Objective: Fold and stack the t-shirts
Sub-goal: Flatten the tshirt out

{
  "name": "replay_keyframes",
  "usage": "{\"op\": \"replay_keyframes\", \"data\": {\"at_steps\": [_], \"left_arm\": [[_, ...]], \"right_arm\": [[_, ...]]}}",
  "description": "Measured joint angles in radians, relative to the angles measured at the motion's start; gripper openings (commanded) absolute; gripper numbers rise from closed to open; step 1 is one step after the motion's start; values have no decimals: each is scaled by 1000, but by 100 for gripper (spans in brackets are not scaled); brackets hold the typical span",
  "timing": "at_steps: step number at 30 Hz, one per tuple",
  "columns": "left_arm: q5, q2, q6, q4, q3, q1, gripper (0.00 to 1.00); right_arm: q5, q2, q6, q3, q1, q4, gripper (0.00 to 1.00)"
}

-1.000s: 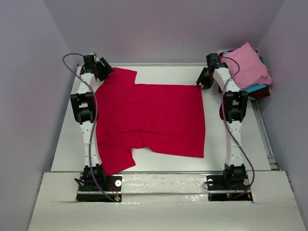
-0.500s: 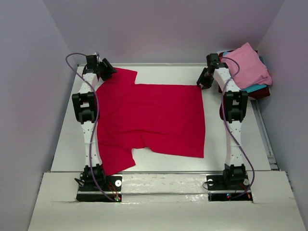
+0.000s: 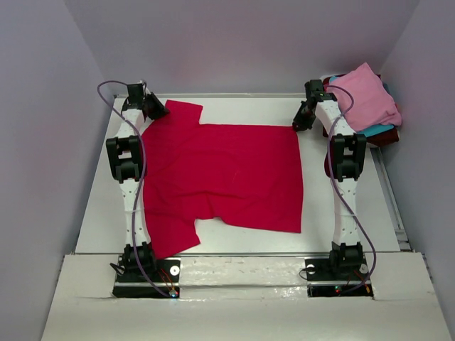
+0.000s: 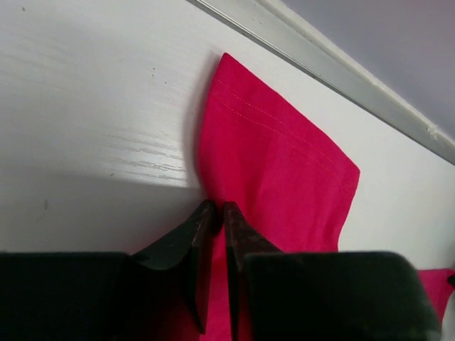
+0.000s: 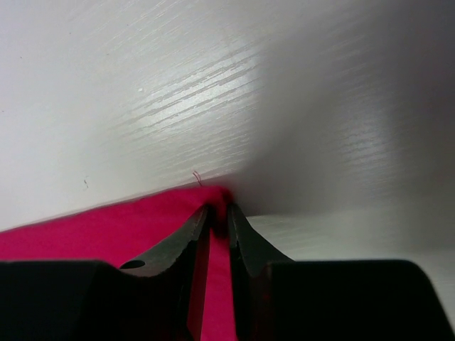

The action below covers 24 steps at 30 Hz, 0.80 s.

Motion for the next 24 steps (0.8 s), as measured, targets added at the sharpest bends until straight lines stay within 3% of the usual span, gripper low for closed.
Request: {"op": "replay_keyframes", "data": {"at_steps": [1, 15, 24], "left_arm": [[-1, 0, 2, 0, -3, 0, 6], [-13, 0, 6, 1, -5, 0, 5], [-34, 0, 35, -10, -5, -6, 5]], "right_arm": [[0, 0, 0, 0, 0, 0, 20], [-7, 0, -2, -2, 0, -1, 7], [-14, -19, -2, -35, 0, 1, 7]]}}
